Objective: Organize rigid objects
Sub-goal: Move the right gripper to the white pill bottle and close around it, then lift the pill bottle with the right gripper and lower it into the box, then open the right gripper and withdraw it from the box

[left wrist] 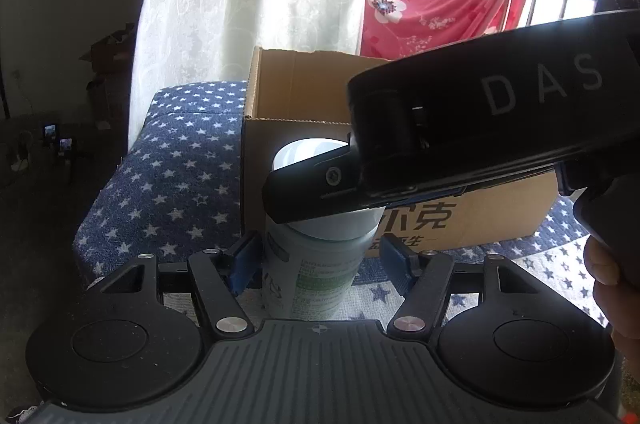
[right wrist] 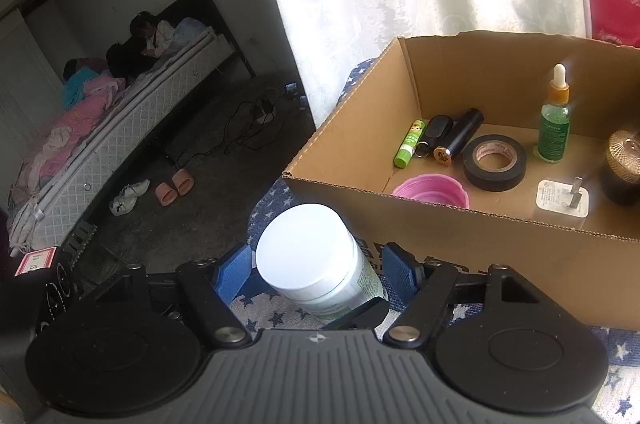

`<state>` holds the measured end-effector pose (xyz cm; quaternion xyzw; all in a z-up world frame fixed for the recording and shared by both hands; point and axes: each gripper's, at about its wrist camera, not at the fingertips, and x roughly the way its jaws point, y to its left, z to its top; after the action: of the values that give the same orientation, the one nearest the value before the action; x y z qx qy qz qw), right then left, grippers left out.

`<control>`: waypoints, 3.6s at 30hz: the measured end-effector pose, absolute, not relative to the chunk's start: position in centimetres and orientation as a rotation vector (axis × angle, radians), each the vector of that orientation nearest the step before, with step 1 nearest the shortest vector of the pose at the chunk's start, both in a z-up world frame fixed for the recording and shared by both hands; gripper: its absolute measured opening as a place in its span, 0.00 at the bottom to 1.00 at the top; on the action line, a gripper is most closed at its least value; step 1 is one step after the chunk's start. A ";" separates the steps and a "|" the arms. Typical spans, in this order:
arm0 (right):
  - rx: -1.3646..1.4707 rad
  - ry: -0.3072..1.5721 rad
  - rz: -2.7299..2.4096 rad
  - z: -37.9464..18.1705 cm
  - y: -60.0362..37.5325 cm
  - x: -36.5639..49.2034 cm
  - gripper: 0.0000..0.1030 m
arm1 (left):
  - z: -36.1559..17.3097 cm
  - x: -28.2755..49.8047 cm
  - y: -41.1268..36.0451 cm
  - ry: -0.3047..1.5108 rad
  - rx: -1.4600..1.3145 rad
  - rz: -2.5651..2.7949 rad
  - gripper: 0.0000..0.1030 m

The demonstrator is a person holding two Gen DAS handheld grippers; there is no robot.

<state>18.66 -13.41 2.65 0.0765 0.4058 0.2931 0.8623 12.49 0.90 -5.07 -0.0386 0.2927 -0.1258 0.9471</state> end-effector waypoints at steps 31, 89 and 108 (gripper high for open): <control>0.169 0.792 0.623 3.9 -14.6 16.7 0.61 | -2.9 10.0 -0.6 0.554 -0.042 -0.239 0.53; 0.200 0.717 0.380 4.0 -32.0 25.2 0.58 | -0.6 24.7 -15.7 0.774 -0.003 -0.612 0.67; 0.287 0.456 0.365 11.5 -32.8 14.8 1.00 | 5.5 16.3 -8.1 0.577 0.023 -0.372 1.00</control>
<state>14.79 -32.81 11.50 0.1411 0.2239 0.1794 0.9475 16.33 -8.08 5.53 0.0111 0.2828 -0.1824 0.9416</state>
